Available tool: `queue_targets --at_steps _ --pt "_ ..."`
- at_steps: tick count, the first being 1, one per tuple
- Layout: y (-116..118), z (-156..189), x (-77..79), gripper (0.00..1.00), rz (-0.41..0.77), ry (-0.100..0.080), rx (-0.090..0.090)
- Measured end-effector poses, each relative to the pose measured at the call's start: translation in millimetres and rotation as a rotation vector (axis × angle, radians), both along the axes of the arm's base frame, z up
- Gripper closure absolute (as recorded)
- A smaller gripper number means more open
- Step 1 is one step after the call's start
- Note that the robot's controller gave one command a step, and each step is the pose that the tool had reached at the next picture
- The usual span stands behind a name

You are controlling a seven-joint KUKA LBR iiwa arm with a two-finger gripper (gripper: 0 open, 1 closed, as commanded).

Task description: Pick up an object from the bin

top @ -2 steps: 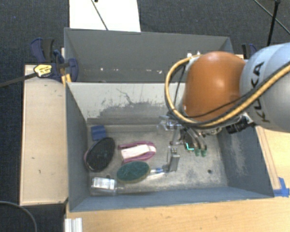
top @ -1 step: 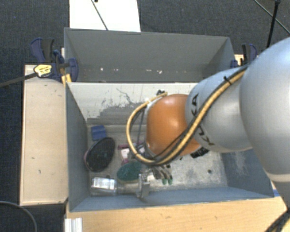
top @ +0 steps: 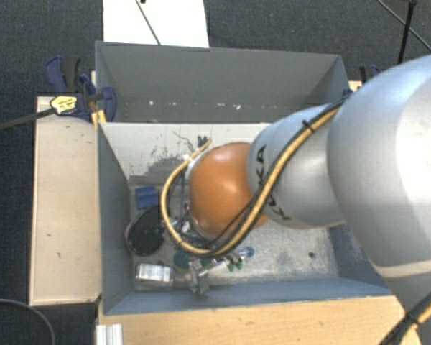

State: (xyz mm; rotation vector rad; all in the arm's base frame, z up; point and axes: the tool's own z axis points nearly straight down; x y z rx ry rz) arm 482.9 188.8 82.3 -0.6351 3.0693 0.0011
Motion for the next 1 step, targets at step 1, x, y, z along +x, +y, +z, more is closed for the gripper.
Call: queue_targets --at_steps 1 --pt "-26.4 -10.9 2.8 0.0 -0.014 -0.002 0.001"
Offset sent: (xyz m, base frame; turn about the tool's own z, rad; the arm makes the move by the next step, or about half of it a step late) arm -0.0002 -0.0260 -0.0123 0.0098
